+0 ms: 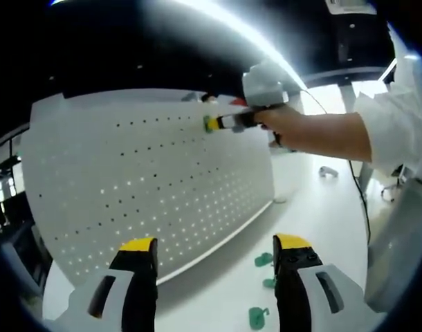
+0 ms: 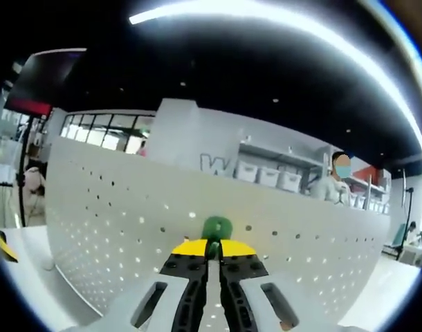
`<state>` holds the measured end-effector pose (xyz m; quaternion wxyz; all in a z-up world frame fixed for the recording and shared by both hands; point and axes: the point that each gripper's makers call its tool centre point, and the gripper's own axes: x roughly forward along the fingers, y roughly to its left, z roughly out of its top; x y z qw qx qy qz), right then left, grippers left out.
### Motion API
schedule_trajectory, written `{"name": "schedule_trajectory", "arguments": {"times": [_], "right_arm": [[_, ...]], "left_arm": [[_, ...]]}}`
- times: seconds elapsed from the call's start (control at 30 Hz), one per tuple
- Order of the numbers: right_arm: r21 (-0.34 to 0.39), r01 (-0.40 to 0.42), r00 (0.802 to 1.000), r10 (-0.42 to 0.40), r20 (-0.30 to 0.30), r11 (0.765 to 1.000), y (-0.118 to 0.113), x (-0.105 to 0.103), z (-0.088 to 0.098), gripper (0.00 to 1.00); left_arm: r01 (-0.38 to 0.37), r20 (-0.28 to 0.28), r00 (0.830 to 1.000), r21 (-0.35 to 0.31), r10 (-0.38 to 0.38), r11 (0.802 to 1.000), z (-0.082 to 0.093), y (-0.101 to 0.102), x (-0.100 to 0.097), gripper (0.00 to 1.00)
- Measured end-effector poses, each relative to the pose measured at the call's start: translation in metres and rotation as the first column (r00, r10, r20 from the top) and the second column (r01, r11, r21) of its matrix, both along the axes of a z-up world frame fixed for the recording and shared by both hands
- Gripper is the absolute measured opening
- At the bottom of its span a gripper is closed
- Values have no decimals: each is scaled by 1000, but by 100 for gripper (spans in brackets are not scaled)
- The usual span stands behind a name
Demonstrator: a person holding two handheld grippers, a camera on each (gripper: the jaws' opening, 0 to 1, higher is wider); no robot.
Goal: Insert the hook assembly into the mounting plate slot until the hook locks in place.
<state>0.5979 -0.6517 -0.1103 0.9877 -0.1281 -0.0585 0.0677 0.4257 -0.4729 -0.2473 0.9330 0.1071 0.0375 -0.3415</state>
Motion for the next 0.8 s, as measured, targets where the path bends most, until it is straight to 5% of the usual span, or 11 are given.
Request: {"name": "schedule_trajectory", "arguments": {"times": [0.3, 0.8], "right_arm": [[28, -8, 1000, 9, -26, 1000, -1, -2, -8, 11], [64, 0, 999, 2, -42, 998, -12, -6, -8, 46]], "left_arm": [[0, -2, 1000, 1, 0, 1000, 0, 0, 0, 70], [6, -12, 1000, 17, -5, 1000, -5, -1, 0, 70]]}}
